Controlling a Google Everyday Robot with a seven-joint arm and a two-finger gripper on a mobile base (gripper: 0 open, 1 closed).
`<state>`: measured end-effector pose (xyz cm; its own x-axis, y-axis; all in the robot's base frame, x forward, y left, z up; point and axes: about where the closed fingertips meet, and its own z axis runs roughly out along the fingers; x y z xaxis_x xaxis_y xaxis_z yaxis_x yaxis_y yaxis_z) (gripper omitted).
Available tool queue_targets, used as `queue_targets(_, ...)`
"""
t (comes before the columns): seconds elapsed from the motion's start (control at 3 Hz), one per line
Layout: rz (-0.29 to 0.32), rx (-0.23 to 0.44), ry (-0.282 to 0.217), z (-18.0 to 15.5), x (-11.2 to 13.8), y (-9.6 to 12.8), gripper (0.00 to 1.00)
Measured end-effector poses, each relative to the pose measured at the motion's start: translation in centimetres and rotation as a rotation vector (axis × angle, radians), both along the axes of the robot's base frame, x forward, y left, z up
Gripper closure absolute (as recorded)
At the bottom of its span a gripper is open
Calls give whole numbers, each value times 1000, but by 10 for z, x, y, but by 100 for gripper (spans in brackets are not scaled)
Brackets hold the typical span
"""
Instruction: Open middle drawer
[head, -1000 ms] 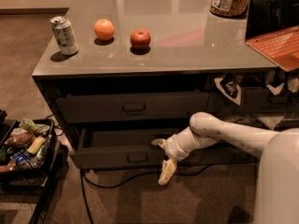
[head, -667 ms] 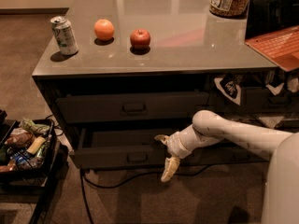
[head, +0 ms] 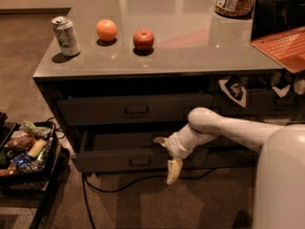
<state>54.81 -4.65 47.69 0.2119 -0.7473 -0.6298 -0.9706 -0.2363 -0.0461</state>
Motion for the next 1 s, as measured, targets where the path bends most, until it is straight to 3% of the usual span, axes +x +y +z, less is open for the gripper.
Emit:
queue_targets(0.33,40,28,-35,-8,2,-2,0)
queue_targets(1.0,24,0,-52,-15,2,-1,0)
